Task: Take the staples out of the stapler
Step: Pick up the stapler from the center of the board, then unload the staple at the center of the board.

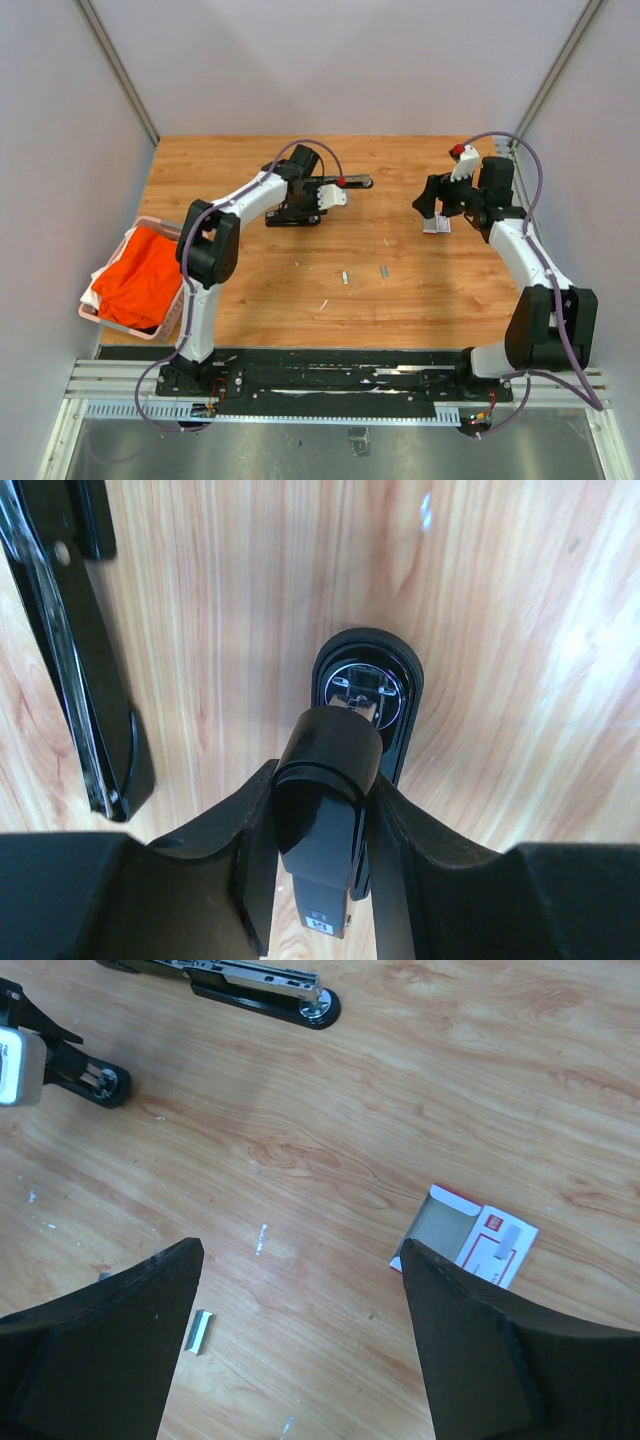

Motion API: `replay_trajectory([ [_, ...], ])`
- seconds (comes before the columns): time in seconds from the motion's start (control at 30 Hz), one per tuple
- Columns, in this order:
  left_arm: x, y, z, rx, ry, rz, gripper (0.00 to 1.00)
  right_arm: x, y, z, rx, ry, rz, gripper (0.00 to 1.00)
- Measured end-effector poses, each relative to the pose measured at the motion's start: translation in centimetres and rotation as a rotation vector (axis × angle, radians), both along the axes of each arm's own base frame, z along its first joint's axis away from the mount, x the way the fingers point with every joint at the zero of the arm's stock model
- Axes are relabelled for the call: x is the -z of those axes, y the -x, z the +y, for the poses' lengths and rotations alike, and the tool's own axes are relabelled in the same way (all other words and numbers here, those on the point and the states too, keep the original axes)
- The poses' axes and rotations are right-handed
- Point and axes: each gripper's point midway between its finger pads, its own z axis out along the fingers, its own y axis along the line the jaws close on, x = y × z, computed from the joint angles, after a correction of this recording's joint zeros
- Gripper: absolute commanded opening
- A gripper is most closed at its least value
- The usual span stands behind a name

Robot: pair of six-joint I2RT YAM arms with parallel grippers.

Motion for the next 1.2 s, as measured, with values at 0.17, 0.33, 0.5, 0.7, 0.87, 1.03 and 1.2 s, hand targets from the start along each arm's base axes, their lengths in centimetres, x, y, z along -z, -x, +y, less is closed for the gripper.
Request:
replay_trajectory([
  [0.17, -0.6, 1.8, -4.5, -0.023, 0.071, 0.020, 0.23, 1.7, -0.3, 0.9, -0.010, -0.066, 0.072, 0.75],
  [0.33, -0.9, 4.0, -8.9, -0.064, 0.122, 0.023, 0.22, 3.6, -0.7, 1.7, -0.002, -0.138, 0.167, 0.72],
  [0.5, -1.8, 5.1, -12.3, -0.130, 0.198, 0.018, 0.20, 4.5, -1.5, 2.9, 0.007, -0.227, 0.245, 0.67],
  [0.7, -2.5, 4.8, -14.1, -0.199, 0.282, 0.007, 0.19, 6.3, -2.7, 4.2, -0.002, -0.314, 0.353, 0.65],
  [0.87, -3.0, 4.6, -15.0, -0.225, 0.336, 0.012, 0.18, 7.9, -3.2, 5.2, -0.015, -0.376, 0.441, 0.66],
  [1.03, -3.2, 4.7, -15.6, -0.228, 0.368, 0.025, 0.18, 9.6, -2.6, 7.4, -0.050, -0.399, 0.518, 0.67],
  [1.2, -3.2, 5.0, -16.0, -0.228, 0.383, 0.036, 0.15, 10.6, -1.7, 10.1, -0.111, -0.398, 0.568, 0.67],
])
